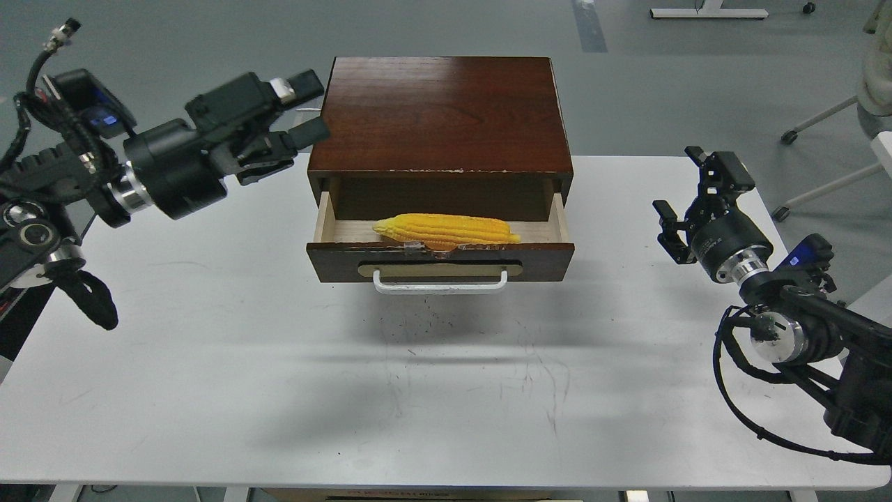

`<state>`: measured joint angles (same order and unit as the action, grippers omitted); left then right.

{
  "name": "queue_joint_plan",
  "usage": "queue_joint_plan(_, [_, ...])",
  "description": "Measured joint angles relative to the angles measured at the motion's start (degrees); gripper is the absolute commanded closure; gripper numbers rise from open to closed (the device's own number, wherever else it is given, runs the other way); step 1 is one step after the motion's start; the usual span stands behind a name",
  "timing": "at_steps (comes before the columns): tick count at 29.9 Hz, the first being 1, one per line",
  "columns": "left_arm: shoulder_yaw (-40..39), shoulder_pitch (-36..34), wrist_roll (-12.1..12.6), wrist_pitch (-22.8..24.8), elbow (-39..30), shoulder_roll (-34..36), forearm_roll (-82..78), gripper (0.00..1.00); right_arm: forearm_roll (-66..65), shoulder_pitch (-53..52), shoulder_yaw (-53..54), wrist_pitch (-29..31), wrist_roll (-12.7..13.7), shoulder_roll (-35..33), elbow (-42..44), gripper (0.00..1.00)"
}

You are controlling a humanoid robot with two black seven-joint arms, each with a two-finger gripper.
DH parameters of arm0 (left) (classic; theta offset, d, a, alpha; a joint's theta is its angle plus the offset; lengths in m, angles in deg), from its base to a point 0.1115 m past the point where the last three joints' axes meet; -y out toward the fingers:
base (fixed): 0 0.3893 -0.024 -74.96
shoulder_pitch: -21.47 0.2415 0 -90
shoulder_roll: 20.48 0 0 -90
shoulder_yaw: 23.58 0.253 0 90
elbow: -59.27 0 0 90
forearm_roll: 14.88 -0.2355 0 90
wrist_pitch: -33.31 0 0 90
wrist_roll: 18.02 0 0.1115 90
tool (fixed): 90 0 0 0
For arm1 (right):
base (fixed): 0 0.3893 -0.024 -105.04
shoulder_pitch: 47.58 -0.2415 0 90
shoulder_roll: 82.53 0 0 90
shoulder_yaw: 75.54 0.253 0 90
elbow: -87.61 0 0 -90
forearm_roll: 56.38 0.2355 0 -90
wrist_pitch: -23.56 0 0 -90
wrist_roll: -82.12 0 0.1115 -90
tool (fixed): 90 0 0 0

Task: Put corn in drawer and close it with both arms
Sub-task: 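Bring the left gripper down in front of the drawer's white handle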

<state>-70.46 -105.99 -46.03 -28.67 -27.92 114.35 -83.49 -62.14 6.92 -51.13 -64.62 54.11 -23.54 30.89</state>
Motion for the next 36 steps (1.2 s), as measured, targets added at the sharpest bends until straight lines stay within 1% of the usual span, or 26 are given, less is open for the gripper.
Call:
queue_joint_plan(6, [1.4,-1.6,0.0,0.0,-9.9,-1.0,-26.4,0.02,-0.3,0.6,-0.3,0.0,0.0,0.2,0.0,0.0])
queue_joint_plan(9, [5.4,-1.9,0.0,0.0,-12.1,-2.7,-33.9,0.07,-0.5,0.6,-0.3,0.0,0.0,0.2,0.0,0.0])
queue_joint_plan(11, [8.7,-1.9,0.0,0.0,-12.7,-3.4,-36.7,0.13,-0.6,0.7,-0.4,0.0,0.0,0.2,0.0,0.0])
queue_joint_plan(12, [10.1,-1.6,0.0,0.0,-12.7,-3.6,-37.6,0.18,-0.7,0.7,-0.4,0.0,0.0,0.2,0.0,0.0])
queue_joint_plan(13, [11.4,-1.3,0.0,0.0,-12.8,-3.8,-38.1,0.34,-0.7,0.7,-0.4,0.0,0.0,0.2,0.0,0.0])
queue_joint_plan(14, [12.4,-1.1,0.0,0.0,-12.8,-3.8,-38.4,0.52,-0.7,0.7,-0.4,0.0,0.0,0.2,0.0,0.0])
queue_joint_plan(15, [13.6,-0.9,0.0,0.0,-12.8,-3.9,-38.5,0.6,-0.7,0.8,-0.4,0.0,0.0,0.2,0.0,0.0])
queue_joint_plan(16, [14.9,-0.6,0.0,0.0,-12.7,-4.0,-38.5,0.75,-0.7,0.9,-0.4,0.0,0.0,0.1,0.0,0.0])
queue_joint_plan(18, [17.2,0.1,0.0,-0.2,-12.3,-4.1,-38.0,0.87,-0.7,1.2,-0.4,0.0,0.0,0.1,0.0,0.0])
queue_joint_plan(19, [17.9,0.8,0.0,-0.5,-12.0,-4.2,-37.6,0.95,-0.7,1.4,-0.4,0.0,0.0,0.1,0.0,0.0])
queue_joint_plan(20, [18.4,1.8,0.0,-1.0,-11.5,-4.3,-37.2,0.98,-0.7,1.5,-0.5,0.0,0.0,0.1,0.0,0.0])
queue_joint_plan(21, [18.5,2.8,0.0,-1.4,-11.0,-4.5,-36.5,1.0,-0.7,1.5,-0.5,0.0,0.0,0.1,0.0,0.0])
queue_joint_plan(26, [18.4,8.6,0.0,-2.7,-8.5,-4.8,-29.1,1.0,-0.7,2.1,-0.5,0.0,0.0,0.1,-0.2,0.0])
queue_joint_plan(31, [18.3,9.9,0.0,-5.1,-5.2,-5.1,-18.7,1.0,-0.8,2.4,-0.5,0.1,0.0,-0.2,-0.2,0.0])
queue_joint_plan(36, [18.3,10.0,1.9,-6.3,-2.3,-6.4,-11.3,1.0,-0.8,2.7,-0.5,0.1,0.0,-0.3,-0.3,0.0])
